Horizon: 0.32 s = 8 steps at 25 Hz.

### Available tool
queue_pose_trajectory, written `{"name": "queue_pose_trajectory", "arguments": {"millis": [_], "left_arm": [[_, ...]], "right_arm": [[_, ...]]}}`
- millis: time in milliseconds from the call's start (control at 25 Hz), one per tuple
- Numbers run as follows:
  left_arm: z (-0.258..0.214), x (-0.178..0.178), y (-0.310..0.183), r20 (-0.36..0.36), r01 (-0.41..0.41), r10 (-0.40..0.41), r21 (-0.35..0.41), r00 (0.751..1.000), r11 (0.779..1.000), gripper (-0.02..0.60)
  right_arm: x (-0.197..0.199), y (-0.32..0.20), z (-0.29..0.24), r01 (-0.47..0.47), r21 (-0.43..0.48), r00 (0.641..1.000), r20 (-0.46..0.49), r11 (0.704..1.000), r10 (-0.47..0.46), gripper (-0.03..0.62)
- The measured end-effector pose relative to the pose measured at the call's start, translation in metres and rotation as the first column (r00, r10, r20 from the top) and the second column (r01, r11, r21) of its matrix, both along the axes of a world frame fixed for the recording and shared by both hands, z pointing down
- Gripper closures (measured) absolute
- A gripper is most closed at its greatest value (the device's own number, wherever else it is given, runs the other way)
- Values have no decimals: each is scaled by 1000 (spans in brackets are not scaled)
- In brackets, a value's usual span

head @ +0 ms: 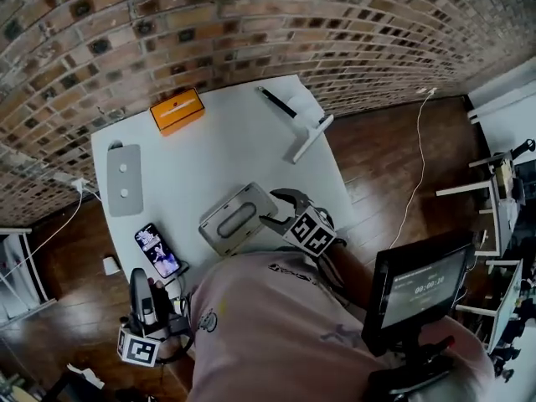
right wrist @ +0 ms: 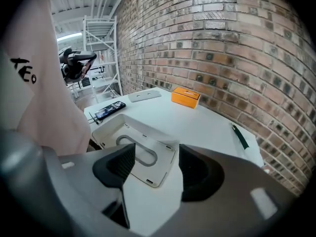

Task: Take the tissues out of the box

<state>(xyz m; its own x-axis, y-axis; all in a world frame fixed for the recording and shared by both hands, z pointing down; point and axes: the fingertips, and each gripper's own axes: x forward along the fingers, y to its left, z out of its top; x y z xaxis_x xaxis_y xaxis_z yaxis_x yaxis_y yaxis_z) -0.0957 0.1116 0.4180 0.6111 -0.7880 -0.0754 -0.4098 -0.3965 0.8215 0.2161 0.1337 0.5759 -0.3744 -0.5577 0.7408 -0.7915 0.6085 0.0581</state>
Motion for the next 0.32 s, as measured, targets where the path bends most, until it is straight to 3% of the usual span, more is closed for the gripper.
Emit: {"name": "queue_pose_trajectory", "arguments": {"millis": [320], "left_arm": [[0,-2,1,9,14,-14,-6,1000,1000,578]], "right_arm": [[10,4,8,-47,-6,998,46,999,48,327]]}}
